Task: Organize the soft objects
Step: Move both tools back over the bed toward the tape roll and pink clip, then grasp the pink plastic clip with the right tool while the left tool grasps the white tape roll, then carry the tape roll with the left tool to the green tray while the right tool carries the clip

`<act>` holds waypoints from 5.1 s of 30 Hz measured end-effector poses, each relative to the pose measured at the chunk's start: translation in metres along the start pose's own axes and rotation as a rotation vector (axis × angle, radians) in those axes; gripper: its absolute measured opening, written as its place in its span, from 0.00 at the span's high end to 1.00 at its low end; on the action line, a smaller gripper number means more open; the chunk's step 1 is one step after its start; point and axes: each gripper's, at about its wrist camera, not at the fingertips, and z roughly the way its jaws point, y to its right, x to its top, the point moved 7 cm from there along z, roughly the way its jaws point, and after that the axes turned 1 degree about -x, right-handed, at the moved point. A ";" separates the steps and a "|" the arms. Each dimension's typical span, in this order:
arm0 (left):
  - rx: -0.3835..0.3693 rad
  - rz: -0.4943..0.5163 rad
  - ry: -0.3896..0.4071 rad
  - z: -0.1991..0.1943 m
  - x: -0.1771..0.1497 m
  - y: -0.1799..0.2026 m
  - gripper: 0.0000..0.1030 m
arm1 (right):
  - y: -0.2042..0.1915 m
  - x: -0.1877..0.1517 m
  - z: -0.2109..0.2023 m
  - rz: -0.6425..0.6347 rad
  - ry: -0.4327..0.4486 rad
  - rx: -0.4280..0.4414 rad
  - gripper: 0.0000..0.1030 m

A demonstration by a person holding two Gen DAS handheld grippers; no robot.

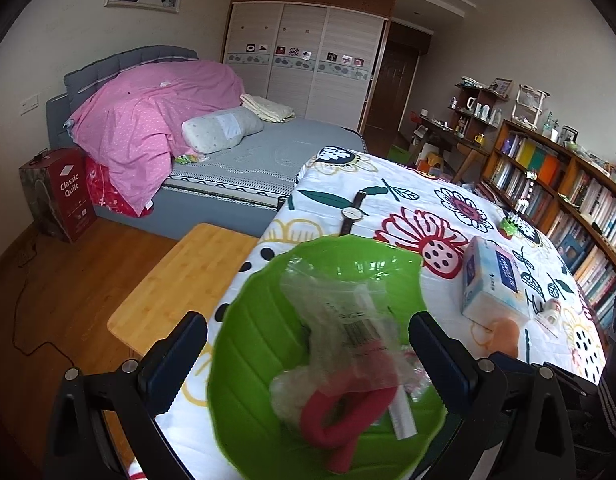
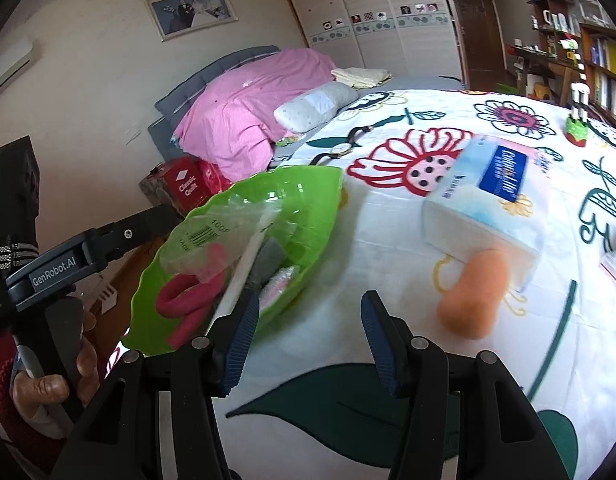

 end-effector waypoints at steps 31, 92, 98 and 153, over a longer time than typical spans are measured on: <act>-0.104 0.164 -0.009 -0.001 -0.014 0.120 0.00 | 0.133 -0.046 -0.104 0.200 0.127 -0.327 0.18; -0.310 0.505 -0.291 0.107 -0.063 0.349 0.00 | 0.289 -0.050 -0.168 0.263 0.100 -0.515 0.80; -0.314 0.513 -0.311 0.122 -0.067 0.362 0.00 | 0.292 -0.052 -0.171 0.280 0.110 -0.498 0.80; -0.382 0.501 -0.179 0.058 -0.063 0.334 0.53 | 0.266 -0.076 -0.195 0.371 0.139 -0.516 0.80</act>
